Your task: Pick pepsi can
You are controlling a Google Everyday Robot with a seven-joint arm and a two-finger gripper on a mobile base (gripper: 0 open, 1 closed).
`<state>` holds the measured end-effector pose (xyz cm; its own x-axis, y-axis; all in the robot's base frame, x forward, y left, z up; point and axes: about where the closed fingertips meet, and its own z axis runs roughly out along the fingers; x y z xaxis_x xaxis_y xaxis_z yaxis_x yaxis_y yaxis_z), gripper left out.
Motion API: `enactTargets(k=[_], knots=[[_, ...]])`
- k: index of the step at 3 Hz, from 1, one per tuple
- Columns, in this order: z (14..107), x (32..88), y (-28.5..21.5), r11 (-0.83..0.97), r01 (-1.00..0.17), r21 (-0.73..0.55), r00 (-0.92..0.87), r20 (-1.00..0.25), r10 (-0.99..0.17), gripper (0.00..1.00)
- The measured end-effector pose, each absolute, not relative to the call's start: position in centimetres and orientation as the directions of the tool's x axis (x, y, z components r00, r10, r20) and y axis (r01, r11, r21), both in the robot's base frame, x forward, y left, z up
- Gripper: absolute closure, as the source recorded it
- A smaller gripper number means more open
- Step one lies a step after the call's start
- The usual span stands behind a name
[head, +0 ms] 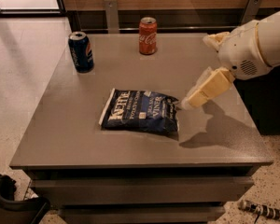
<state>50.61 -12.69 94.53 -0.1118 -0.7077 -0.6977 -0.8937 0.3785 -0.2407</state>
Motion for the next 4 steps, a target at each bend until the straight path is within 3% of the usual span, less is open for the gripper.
enactTargets(k=[2,4], knots=[[100.2,57.8,-4.7,0.481,-0.809,-0.337,0.157,-0.913,-0.375,0.0],[100.7,58.3,-4.8,0.503,-0.788,-0.354,0.16,-0.907,-0.389,0.0]])
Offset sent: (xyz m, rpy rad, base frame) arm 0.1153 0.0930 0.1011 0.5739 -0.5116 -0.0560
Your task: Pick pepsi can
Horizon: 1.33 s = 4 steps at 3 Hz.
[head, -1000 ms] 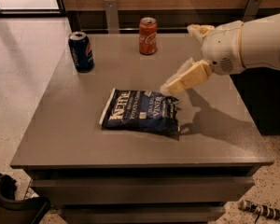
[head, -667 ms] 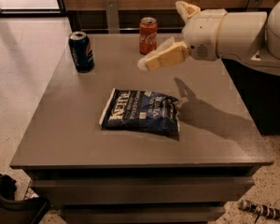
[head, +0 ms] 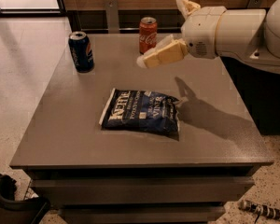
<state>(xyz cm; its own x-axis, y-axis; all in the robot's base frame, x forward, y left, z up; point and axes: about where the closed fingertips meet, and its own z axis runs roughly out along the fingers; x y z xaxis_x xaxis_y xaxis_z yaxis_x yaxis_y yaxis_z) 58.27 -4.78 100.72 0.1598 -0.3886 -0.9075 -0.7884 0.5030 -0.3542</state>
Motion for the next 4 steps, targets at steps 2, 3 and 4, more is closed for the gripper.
enactTargets(k=[2,3,4], knots=[[96.6,63.1,0.6,0.476,-0.846,-0.239,0.079,-0.94,-0.332,0.0],[95.0,66.6,4.0,0.465,-0.859,-0.214,0.081,-0.954,-0.29,0.0],[93.2,70.9,8.9,0.422,-0.887,-0.186,0.088,-0.967,-0.241,0.0]])
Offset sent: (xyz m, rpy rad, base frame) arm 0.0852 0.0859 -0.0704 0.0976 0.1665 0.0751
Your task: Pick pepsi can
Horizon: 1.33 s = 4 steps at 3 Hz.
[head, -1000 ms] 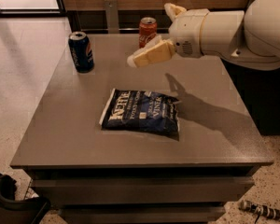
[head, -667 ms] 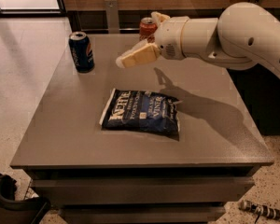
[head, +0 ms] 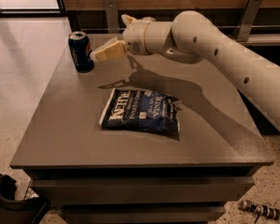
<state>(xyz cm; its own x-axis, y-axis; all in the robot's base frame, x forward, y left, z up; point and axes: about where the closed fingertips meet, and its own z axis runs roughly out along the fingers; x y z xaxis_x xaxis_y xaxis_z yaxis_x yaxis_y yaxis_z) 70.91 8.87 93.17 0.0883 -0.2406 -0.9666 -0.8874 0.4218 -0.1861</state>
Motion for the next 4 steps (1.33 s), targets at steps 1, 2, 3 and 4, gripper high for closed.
enactTargets(k=[1,2,3,4], knots=[[91.4,72.2,12.3,0.363,-0.919,-0.157,0.069,-0.968,-0.242,0.0],[89.2,72.6,15.1,0.314,-0.943,-0.11,0.036,-0.972,-0.234,0.0],[87.9,72.5,18.0,0.267,-0.96,-0.078,0.026,-0.98,-0.195,0.02],[88.0,72.4,18.0,0.269,-0.96,-0.081,0.027,-0.98,-0.199,0.23]])
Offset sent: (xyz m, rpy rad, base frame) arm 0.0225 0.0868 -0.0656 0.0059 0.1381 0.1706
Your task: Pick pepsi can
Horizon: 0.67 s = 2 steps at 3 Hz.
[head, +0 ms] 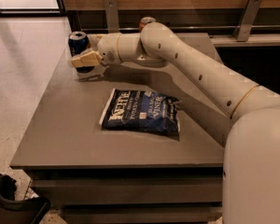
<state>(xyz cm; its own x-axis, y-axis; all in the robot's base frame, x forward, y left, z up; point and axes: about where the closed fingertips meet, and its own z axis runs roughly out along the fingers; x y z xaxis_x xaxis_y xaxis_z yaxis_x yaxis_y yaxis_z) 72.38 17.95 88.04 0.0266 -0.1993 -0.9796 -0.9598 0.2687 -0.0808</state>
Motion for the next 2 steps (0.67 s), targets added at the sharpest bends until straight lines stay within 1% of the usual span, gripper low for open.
enactTargets(k=[1,2], knots=[[87.99,72.24,18.31,0.263,-0.961,-0.079,0.026,-0.98,-0.199,0.54],[87.95,72.15,18.55,0.26,-0.962,-0.079,0.026,-0.98,-0.198,0.79]])
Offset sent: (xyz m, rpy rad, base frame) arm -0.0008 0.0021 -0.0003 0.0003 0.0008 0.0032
